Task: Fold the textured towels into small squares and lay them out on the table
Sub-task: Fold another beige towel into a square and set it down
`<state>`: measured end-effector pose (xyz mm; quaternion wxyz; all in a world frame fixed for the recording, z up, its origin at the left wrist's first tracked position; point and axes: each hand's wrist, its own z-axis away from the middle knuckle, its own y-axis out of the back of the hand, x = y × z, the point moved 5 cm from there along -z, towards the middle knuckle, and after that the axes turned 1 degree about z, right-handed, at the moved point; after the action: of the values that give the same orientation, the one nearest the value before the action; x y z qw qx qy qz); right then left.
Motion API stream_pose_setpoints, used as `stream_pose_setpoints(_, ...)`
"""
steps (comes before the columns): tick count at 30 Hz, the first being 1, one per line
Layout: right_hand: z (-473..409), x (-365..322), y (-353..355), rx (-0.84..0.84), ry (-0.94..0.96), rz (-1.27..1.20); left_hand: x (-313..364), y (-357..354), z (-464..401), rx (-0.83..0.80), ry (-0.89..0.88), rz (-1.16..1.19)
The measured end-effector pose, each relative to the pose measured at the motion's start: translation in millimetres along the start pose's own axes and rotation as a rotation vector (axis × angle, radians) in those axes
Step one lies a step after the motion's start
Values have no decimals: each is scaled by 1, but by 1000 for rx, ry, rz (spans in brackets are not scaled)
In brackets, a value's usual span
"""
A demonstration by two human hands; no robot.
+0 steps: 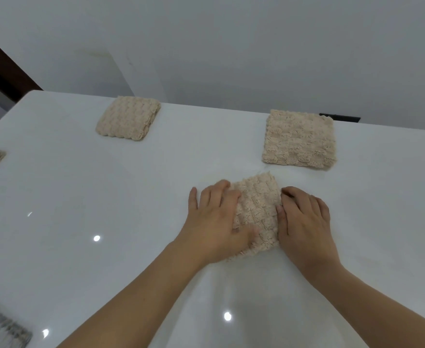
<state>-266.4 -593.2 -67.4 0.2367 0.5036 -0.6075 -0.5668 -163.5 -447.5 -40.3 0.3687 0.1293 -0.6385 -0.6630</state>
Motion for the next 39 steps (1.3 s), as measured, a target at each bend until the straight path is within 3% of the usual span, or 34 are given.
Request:
stream_pose_setpoints(2,0,0,0,5,-5,-12,1,6,-7,243,41,104)
stream_pose_setpoints(4,0,0,1,14,-18,-24,-1,-5,-8,377,120,94)
stream_pose_setpoints(9,0,0,4,24,-79,-42,-4,-26,-8,445,161,16)
stream_pose_setpoints(17,0,1,4,5,-26,-81,-7,-25,-12,452,172,-17)
stream_pose_setpoints(21,-1,3,8,49,-44,-282,-6,-13,-11,336,260,50)
stream_pose_setpoints(26,1,21,15,-75,-215,-764,12,-2,18,177,549,712)
stream_pose_setpoints(28,1,31,23,-177,-272,-837,31,-9,27,122,619,807)
stream_pose_setpoints(35,-1,120,71,-392,-171,-573,140,-44,24,29,693,809)
stream_pose_setpoints(39,15,183,98,-490,-186,-416,205,-66,14,-16,644,819)
